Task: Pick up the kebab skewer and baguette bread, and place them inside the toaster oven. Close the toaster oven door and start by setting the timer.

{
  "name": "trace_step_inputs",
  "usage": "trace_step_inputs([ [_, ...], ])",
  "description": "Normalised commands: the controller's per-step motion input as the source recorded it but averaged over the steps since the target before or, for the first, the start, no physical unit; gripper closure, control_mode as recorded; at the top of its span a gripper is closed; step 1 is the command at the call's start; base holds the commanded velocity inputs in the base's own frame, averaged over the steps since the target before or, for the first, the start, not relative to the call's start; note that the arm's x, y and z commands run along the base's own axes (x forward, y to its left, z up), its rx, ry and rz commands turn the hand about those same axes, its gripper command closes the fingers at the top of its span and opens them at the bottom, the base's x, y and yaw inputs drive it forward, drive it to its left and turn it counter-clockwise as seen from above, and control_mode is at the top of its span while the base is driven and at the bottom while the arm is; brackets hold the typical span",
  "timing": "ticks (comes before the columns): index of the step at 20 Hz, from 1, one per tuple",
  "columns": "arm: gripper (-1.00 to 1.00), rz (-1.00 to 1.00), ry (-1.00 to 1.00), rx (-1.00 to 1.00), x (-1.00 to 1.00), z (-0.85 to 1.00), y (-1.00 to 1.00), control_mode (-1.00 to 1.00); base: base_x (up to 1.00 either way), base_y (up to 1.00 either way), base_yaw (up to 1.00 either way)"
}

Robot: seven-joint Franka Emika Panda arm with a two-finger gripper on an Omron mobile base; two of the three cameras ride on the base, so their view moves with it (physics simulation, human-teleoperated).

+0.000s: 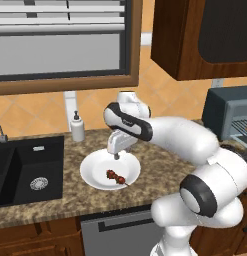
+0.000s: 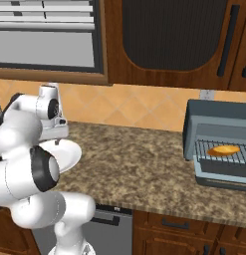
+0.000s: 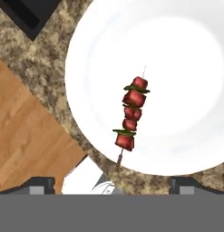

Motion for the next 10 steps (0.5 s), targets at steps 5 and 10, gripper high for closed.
trace_step_inputs([
  [5, -1.0, 0.01, -0.03, -0.03, 0.51, -0.58, 0.22, -1.0, 0.0, 0.0, 0.0],
  [10, -1.0, -0.01, -0.03, -0.08, 0.49, -0.61, 0.06, -1.0, 0.0, 0.0, 0.0],
])
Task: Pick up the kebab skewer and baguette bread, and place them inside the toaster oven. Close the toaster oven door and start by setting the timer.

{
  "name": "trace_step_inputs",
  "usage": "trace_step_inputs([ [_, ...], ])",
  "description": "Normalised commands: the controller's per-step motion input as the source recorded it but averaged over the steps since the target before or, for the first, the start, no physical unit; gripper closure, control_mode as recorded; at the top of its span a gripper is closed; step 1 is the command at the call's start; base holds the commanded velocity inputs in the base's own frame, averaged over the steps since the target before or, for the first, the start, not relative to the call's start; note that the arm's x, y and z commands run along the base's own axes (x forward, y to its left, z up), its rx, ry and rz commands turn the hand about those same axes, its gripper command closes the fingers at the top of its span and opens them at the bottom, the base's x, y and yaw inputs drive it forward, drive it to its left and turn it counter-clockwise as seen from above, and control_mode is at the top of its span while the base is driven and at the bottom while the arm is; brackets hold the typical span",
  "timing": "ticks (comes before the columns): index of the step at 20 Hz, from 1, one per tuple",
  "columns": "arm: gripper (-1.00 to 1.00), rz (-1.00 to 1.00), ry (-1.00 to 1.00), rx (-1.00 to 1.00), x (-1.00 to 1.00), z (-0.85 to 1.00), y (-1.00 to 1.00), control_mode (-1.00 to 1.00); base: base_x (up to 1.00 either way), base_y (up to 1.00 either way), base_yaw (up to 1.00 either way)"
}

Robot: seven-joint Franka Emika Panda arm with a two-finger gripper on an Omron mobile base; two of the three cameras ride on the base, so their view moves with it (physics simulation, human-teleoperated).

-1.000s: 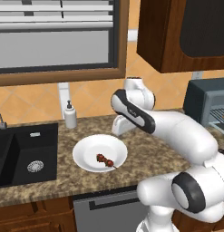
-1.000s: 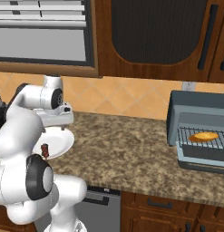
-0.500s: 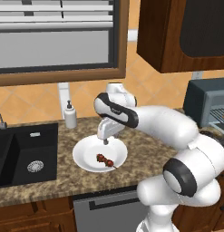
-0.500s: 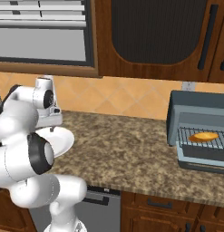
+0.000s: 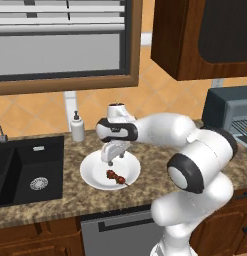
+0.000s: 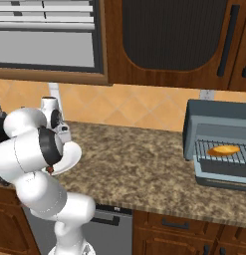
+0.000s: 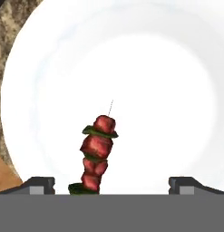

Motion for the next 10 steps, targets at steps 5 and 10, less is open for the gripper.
trace_step_inputs([
  [5, -1.0, 0.0, 0.0, 0.0, -0.02, -0.29, 0.07, -1.0, 0.0, 0.0, 0.0],
  [10, -1.0, 0.0, -0.02, 0.0, -0.43, -0.31, 0.0, -1.0, 0.0, 0.0, 0.0],
])
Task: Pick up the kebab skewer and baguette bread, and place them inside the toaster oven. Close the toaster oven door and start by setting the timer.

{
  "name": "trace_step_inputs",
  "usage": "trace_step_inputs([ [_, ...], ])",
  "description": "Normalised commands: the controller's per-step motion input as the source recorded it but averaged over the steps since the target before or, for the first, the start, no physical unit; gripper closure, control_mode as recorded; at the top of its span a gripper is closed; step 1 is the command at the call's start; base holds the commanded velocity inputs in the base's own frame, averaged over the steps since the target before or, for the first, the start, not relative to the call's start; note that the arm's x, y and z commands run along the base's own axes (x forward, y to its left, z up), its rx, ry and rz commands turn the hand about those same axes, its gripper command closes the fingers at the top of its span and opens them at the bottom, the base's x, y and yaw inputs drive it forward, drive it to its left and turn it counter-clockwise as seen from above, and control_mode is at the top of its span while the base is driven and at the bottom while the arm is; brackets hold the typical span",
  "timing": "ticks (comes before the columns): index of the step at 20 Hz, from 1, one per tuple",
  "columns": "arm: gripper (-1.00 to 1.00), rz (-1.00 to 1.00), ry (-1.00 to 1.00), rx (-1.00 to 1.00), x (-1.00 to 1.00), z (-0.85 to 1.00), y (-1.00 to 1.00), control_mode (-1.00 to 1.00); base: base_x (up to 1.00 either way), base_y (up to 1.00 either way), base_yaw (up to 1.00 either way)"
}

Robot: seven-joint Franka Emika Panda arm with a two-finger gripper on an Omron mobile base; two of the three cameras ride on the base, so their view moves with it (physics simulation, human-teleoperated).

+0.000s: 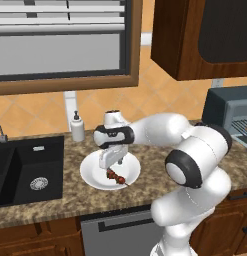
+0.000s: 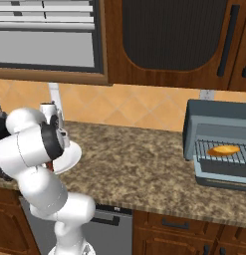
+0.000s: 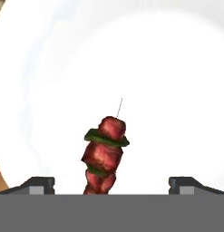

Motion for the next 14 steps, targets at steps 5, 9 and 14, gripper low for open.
trace_step_inputs([
  [5, -1.0, -0.02, -0.11, 0.0, -0.52, -0.23, 0.0, -1.0, 0.0, 0.0, 0.0],
  [9, -1.0, -0.06, -0.05, 0.0, -0.53, 0.0, 0.0, -1.0, 0.0, 0.0, 0.0],
  [14, -1.0, -0.02, 0.0, 0.0, 0.01, 0.0, 0.0, -1.0, 0.0, 0.0, 0.0],
])
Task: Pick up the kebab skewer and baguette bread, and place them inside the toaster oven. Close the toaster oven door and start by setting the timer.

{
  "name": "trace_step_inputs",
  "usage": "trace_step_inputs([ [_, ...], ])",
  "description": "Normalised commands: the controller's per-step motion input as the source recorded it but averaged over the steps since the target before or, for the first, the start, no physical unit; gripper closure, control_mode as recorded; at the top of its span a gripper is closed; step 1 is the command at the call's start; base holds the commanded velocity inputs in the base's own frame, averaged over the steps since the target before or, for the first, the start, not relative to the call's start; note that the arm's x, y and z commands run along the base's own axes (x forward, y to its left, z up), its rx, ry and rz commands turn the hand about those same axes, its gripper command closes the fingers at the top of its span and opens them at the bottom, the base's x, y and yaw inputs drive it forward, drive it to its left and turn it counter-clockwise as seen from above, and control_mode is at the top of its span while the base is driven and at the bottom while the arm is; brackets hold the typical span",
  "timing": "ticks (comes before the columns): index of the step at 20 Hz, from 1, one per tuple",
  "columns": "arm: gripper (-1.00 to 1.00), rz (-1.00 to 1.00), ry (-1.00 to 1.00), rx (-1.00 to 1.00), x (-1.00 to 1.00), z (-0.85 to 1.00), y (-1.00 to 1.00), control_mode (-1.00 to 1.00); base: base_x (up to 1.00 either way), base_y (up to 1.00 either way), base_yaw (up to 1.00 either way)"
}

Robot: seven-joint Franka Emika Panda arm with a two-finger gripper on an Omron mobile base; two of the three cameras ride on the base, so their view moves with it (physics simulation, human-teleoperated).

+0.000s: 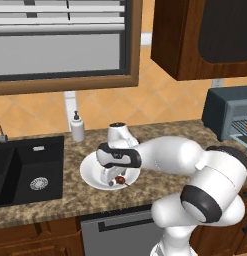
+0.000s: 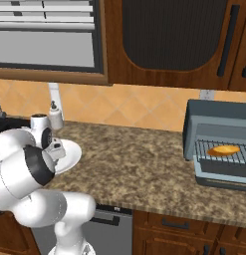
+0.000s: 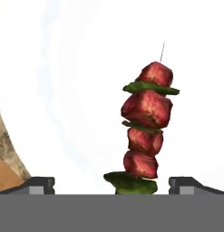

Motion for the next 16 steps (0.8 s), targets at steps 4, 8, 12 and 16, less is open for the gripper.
trace_step_inputs([
  [4, -1.0, 0.0, 0.0, 0.0, 0.12, 0.0, 0.0, -1.0, 0.0, 0.0, 0.0],
  [8, -1.0, 0.0, 0.03, 0.0, 0.24, 0.0, 0.0, -1.0, 0.0, 0.0, 0.0],
  [12, -1.0, 0.0, 0.07, 0.0, 0.23, -0.02, 0.0, -1.0, 0.0, 0.0, 0.0],
  [16, -1.0, 0.0, 0.05, 0.0, 0.02, -0.24, 0.0, -1.0, 0.0, 0.0, 0.0],
])
